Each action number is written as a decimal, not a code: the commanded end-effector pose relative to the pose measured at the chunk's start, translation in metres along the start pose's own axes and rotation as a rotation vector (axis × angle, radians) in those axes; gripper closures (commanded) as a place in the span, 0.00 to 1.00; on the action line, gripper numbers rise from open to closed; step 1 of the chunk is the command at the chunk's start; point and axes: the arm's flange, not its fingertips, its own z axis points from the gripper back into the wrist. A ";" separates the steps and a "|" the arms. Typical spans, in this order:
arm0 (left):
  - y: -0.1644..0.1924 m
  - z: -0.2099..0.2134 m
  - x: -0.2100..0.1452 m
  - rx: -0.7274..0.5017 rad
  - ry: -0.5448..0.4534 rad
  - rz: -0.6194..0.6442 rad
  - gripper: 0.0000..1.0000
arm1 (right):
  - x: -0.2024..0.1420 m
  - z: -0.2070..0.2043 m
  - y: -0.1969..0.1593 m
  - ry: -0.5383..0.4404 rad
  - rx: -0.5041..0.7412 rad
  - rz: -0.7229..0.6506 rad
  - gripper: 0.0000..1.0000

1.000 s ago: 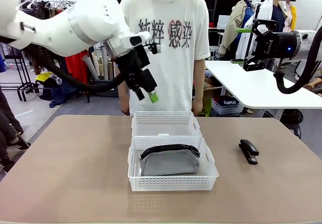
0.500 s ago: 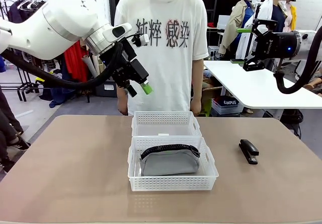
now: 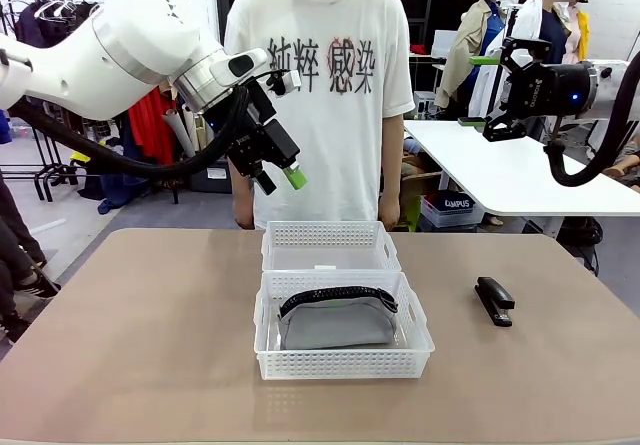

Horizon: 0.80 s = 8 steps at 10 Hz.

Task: Distribute items into two baskets.
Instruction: Pick up the Stapler that the person points to.

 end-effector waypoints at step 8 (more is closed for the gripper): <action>0.049 0.113 -0.050 -0.207 -0.390 0.372 0.00 | 0.000 0.001 0.002 -0.002 -0.001 0.003 0.00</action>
